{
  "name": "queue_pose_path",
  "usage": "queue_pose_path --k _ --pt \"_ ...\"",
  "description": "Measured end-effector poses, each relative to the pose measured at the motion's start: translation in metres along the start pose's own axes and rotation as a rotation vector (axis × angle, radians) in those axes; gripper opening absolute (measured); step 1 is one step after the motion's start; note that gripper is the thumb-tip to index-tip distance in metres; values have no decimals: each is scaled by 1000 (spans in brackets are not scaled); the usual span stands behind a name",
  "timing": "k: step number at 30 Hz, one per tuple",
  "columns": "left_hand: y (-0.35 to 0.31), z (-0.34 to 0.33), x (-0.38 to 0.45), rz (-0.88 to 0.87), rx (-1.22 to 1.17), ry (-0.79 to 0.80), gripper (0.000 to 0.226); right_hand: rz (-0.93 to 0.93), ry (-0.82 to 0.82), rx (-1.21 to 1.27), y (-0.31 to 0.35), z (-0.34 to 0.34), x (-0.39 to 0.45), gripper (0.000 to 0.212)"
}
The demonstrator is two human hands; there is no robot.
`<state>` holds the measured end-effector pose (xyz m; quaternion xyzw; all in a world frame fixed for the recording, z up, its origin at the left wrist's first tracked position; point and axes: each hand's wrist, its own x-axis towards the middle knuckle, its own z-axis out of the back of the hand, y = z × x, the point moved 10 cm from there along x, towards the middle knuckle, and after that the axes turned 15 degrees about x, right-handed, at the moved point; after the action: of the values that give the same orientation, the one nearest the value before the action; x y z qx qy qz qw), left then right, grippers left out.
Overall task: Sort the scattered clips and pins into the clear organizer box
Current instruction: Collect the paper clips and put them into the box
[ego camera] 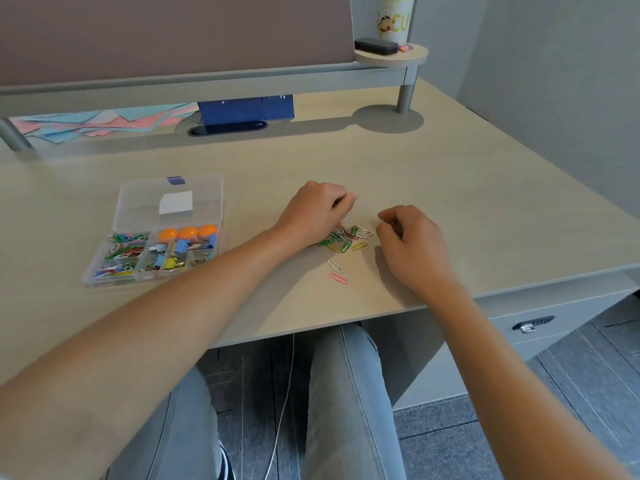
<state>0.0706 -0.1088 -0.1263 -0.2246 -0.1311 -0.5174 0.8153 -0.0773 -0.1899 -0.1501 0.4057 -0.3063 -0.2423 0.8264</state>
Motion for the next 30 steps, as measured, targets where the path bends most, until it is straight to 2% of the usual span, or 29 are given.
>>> queue_pose_path --k 3,6,9,12,15,17,19,22,26,27,28,30 --pt "12 8 3 105 -116 -13 52 28 130 -82 6 -15 -3 51" --pt "29 15 2 218 -195 -26 51 43 279 -234 14 -39 -14 89" --pt "50 22 -3 346 -267 -40 53 -4 343 -307 23 -60 -26 121" --pt "71 28 -8 461 -371 -62 51 -53 328 -348 32 -80 -30 135" --pt "82 35 -13 556 -467 -77 49 -91 287 -372 40 -100 -26 140" --pt "86 38 -16 595 -537 -77 43 -102 278 -396 45 -114 -22 139" --pt "89 41 -18 611 -571 -74 42 -110 278 -418 46 -126 -16 126" --pt "94 45 -22 626 -581 -78 47 -88 249 -394 43 -130 -6 84" --pt "95 47 -29 636 -601 -82 48 78 202 -356 49 -117 -2 32" --pt "95 46 -31 634 -606 -80 47 100 197 -313 52 -112 -3 24" --pt "95 46 -33 631 -606 -75 46 106 198 -267 53 -107 -5 23" --pt "95 45 -38 624 -592 -64 43 59 197 -212 52 -95 -9 38"
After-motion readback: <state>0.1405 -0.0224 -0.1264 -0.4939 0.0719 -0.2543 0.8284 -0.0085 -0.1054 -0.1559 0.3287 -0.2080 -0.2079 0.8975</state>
